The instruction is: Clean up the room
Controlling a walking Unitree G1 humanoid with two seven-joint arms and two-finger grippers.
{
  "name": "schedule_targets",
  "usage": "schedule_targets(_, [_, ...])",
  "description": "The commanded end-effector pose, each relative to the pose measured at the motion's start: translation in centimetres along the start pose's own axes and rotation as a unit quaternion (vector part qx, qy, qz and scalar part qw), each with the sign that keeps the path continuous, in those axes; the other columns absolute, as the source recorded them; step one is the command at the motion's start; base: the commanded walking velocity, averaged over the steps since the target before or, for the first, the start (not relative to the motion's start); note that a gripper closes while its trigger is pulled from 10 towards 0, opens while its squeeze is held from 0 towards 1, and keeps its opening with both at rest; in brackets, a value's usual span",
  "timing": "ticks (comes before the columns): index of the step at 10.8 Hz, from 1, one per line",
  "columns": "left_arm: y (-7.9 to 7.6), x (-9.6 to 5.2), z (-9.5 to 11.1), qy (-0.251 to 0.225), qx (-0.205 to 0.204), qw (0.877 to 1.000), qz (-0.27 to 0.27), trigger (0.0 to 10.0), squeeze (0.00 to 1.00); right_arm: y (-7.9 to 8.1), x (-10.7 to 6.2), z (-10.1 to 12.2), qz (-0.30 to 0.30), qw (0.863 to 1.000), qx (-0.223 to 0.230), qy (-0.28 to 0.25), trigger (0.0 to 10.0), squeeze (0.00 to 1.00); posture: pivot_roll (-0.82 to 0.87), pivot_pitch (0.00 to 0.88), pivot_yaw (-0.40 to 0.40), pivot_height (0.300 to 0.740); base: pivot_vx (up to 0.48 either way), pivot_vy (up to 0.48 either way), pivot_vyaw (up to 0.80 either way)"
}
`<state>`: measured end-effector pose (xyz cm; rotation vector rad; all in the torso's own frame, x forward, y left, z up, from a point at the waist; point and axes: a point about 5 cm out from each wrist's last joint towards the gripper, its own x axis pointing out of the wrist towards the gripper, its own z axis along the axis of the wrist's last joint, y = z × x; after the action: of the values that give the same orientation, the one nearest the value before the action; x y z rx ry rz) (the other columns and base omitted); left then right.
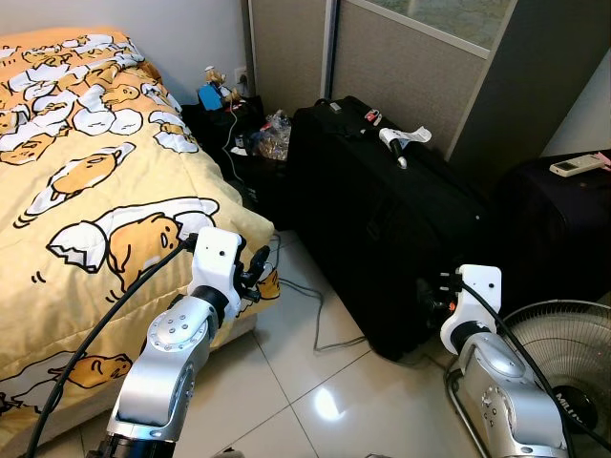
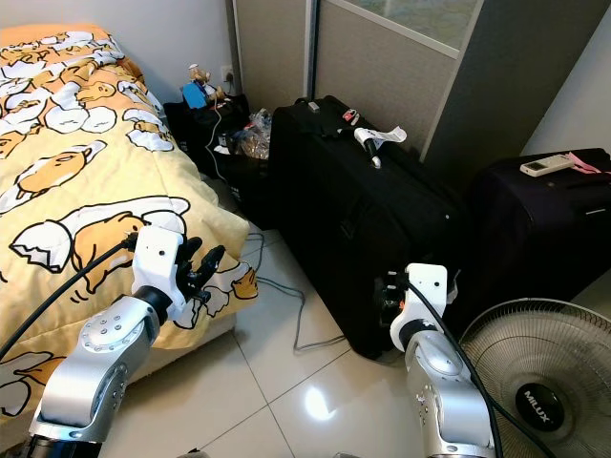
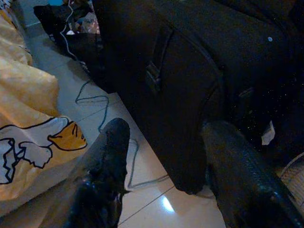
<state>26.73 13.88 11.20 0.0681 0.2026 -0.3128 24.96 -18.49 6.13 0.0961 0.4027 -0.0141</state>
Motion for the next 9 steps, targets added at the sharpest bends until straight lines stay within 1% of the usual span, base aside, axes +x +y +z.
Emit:
schedule_targets(1, [2.0,-3.7,0.3,0.012,-0.044,0.991,0.127,10.0,0.00,1.9,-1.6,4.4,-0.025,0.996,-0.012,-0.090,10.0,0.00,0.00,0.000,-0.023,0.740,0.000,0.000,0.00])
schedule_targets(2, [2.6,-3.5,-0.6,0.031,-0.033,0.991,0.124,10.0,0.62,2.0,-1.1,3.2,0.007,0.998,0.000,-0.060,10.0,1.00,0.01,0.000,-0.040,0.740,0.000,0.000,0.00])
schedule_targets(3, [2.8,-3.5,-1.0,0.037,-0.031,0.992,0.120,10.0,1.00,2.1,-0.9,2.7,0.021,0.999,0.006,-0.049,10.0,1.00,0.01,0.000,-0.039,0.740,0.000,0.000,0.00])
schedule_targets(5, [2.8,-3.6,-0.9,0.037,-0.039,0.990,0.127,10.0,1.00,2.1,-0.8,2.8,0.024,0.999,-0.002,-0.049,10.0,1.00,0.02,0.000,-0.041,0.740,0.000,0.000,0.00])
schedule_targets(6, [3.0,-3.9,-0.7,0.037,-0.045,0.989,0.136,10.0,1.00,2.2,-1.0,3.3,0.028,0.998,0.004,-0.062,10.0,1.00,0.02,0.000,-0.048,0.740,0.000,0.000,0.00])
schedule_targets(7, [3.1,-3.9,-0.4,0.026,-0.048,0.989,0.135,10.0,1.00,2.0,-0.9,3.6,0.029,0.997,0.023,-0.067,10.0,1.00,0.03,0.000,-0.053,0.740,0.000,0.000,0.00])
schedule_targets(8, [3.3,-3.8,0.2,0.005,-0.039,0.988,0.148,10.0,1.00,1.8,-0.7,4.1,0.024,0.996,0.010,-0.080,10.0,1.00,0.03,0.000,-0.052,0.740,0.000,0.000,0.00])
schedule_targets(9, [3.4,-3.8,1.3,-0.047,-0.034,0.985,0.160,10.0,1.00,1.6,-0.6,4.7,0.008,0.995,0.003,-0.101,10.0,1.00,0.03,0.000,-0.046,0.740,0.000,0.000,0.00])
